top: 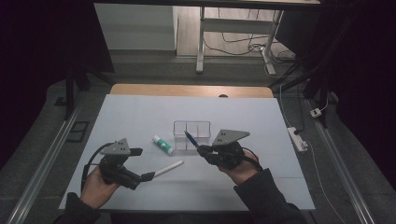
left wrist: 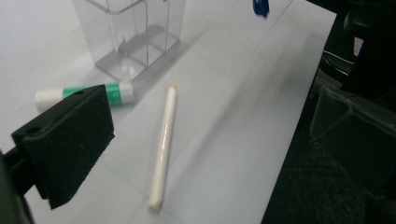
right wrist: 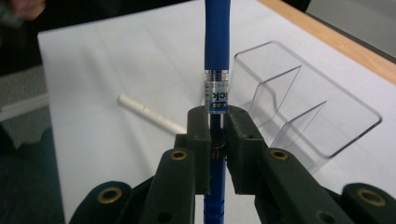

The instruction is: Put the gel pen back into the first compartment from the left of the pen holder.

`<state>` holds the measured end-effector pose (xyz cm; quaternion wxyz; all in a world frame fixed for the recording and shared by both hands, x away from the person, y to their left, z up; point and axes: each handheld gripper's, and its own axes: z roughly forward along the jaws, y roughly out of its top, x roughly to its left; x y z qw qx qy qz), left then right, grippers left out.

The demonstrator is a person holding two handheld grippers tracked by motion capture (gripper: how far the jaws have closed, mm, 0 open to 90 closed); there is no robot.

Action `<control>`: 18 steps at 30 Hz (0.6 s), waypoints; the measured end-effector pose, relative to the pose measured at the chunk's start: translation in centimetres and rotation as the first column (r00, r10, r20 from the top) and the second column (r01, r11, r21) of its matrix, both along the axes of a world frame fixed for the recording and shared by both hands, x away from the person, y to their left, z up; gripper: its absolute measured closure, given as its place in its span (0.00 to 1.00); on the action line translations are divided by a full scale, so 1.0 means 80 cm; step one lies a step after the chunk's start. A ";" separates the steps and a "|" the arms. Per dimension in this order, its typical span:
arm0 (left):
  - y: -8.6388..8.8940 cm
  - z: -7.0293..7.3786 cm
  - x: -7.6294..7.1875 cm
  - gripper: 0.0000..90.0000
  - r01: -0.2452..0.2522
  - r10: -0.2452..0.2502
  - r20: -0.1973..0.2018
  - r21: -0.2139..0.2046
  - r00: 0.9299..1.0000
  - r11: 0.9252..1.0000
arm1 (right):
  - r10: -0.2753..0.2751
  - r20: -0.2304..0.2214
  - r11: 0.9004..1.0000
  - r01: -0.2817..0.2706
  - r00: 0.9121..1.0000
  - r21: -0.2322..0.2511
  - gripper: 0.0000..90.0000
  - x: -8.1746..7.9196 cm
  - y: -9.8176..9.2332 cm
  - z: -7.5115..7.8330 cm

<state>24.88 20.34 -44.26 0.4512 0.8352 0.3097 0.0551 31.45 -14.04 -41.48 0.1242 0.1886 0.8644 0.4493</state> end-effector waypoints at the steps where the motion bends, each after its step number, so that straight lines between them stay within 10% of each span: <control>1: 0.003 -0.002 -0.004 0.00 -0.011 0.011 0.001 0.006 1.000 1.000 | -0.006 -0.001 1.000 0.006 1.000 0.009 0.89 0.004 0.002 0.001; 18: 0.052 -0.030 -0.048 0.00 -0.120 0.120 -0.045 0.021 0.992 0.993 | -0.070 -0.012 0.989 0.071 0.997 0.128 0.89 0.055 0.040 0.007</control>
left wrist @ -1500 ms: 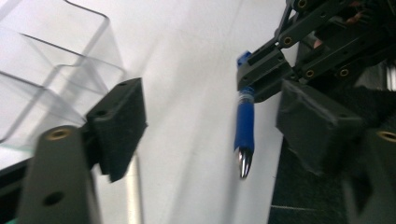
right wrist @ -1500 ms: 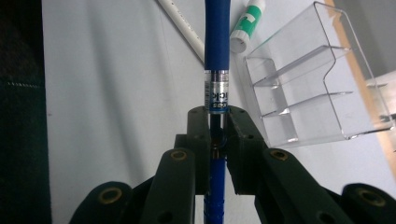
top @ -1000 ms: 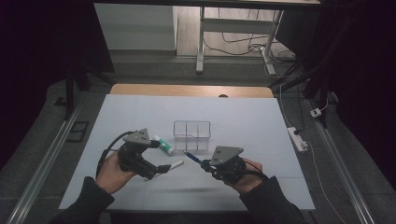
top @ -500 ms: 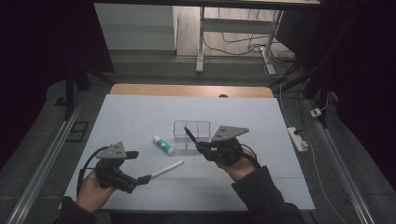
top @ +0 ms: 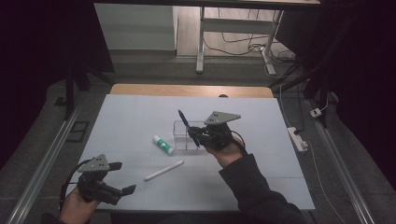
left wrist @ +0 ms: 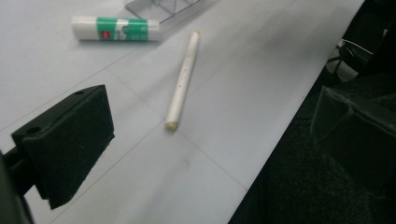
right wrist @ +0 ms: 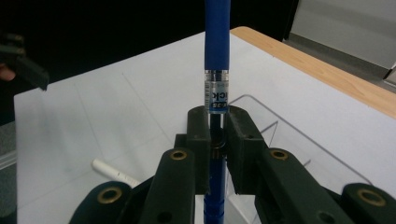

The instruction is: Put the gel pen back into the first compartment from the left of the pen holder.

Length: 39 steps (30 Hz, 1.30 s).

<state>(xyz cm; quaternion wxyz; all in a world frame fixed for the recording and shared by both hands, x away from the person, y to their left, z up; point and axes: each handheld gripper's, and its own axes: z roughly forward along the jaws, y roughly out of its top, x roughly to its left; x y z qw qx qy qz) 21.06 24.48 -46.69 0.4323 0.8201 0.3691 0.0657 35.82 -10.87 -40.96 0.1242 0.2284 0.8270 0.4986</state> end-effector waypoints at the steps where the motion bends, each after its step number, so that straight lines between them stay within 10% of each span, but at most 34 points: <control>1: 0.002 -0.002 -0.001 0.00 -0.005 0.005 0.003 -0.002 1.000 1.000 | -0.003 0.001 1.000 0.003 1.000 0.004 0.89 0.002 0.003 0.000; 22: 0.016 -0.009 -0.018 0.00 -0.052 0.052 -0.013 0.011 0.999 0.999 | -0.058 0.027 0.995 0.056 0.998 0.077 0.89 0.048 0.050 -0.008; 39: 0.019 -0.009 -0.021 0.00 -0.075 0.076 -0.025 0.014 0.997 0.997 | -0.109 0.030 0.994 0.108 0.994 0.028 0.86 0.062 0.069 -0.046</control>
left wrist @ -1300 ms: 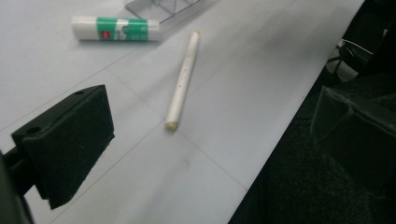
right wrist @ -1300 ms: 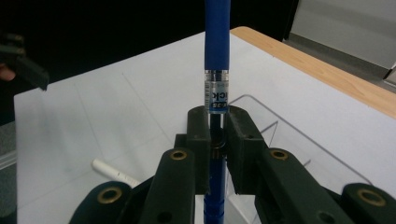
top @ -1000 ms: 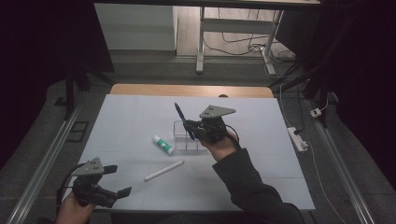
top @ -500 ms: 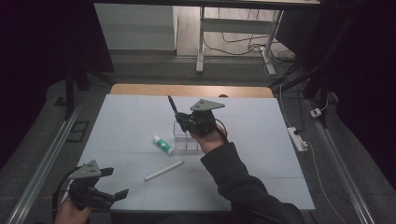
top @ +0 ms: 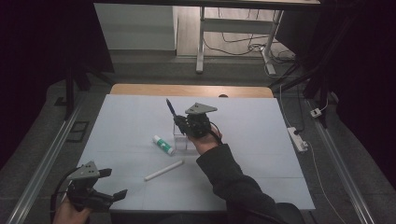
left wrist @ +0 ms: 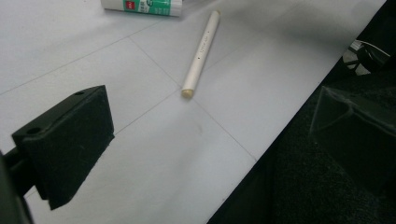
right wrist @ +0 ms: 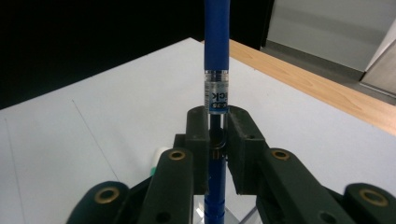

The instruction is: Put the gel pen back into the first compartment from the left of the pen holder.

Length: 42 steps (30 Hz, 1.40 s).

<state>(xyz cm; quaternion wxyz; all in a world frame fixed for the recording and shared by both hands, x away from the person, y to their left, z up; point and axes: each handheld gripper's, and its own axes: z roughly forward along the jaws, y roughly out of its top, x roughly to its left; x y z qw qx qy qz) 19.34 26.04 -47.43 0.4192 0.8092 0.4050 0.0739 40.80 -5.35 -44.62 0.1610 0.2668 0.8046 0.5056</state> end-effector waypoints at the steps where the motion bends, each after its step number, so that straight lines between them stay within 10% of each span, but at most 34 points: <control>1: 0.000 0.000 0.000 0.00 -0.001 0.001 0.000 0.000 1.000 1.000 | 0.000 -0.007 1.000 0.000 1.000 0.003 0.78 0.000 0.000 -0.001; 21: 0.000 0.000 0.000 0.00 -0.011 0.011 0.006 0.013 1.000 1.000 | 0.070 -0.077 0.996 -0.074 0.995 -0.054 0.17 -0.030 -0.031 0.029; 34: 0.004 0.000 -0.001 0.00 -0.017 0.017 0.010 0.003 1.000 1.000 | 0.087 -0.129 0.989 -0.101 0.988 -0.112 0.00 -0.083 -0.099 0.034; 42: 0.005 0.000 -0.001 0.00 -0.017 0.017 0.013 -0.009 1.000 1.000 | 0.013 -0.122 0.994 -0.026 0.993 -0.106 0.00 -0.127 -0.169 0.030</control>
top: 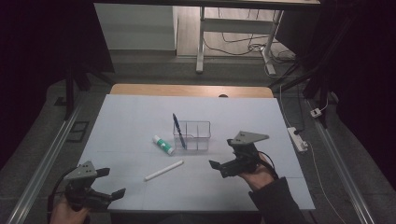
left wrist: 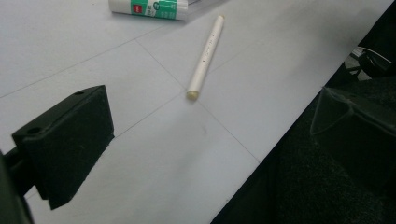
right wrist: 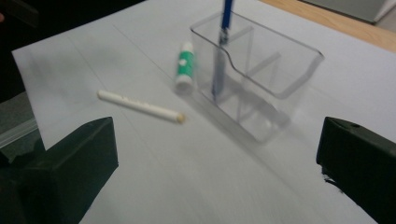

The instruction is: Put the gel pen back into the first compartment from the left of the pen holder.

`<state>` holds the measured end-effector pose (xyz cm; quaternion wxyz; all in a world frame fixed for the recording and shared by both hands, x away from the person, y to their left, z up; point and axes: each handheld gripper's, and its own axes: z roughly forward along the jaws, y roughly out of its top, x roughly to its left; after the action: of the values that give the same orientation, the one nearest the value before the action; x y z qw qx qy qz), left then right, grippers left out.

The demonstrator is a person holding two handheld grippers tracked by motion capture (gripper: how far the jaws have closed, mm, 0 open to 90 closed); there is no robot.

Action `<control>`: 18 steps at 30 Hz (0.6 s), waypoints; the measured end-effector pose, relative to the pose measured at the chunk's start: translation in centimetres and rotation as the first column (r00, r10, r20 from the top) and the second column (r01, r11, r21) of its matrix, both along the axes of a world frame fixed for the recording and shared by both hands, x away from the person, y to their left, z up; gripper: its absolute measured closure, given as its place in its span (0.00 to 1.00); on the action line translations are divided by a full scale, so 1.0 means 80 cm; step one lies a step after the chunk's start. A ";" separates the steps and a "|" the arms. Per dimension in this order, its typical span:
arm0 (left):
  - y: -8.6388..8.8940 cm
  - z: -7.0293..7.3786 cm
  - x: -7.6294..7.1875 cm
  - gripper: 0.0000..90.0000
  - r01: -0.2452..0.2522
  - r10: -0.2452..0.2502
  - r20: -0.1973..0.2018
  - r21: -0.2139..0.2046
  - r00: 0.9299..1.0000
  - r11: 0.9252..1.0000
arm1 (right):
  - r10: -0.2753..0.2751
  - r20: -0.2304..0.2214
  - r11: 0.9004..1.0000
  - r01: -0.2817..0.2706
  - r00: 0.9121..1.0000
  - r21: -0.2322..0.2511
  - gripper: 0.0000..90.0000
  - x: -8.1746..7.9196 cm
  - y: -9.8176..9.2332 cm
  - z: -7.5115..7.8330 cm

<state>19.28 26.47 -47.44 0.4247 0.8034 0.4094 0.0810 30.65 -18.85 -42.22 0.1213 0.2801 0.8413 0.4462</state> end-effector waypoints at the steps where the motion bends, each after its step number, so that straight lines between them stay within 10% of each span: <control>1: 0.000 0.000 0.000 0.00 0.000 0.000 0.004 0.002 1.000 1.000 | -0.018 -0.002 1.000 0.018 1.000 -0.001 0.00 -0.004 -0.009 -0.002; 18: -0.001 0.000 0.003 0.00 -0.007 0.007 -0.004 0.016 1.000 1.000 | -0.203 -0.074 0.977 0.198 0.976 -0.074 0.00 -0.058 -0.098 -0.036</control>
<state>19.51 26.40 -47.44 0.4173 0.8054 0.4125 0.0840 25.99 -26.67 -45.07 0.1408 0.3771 0.8273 0.3919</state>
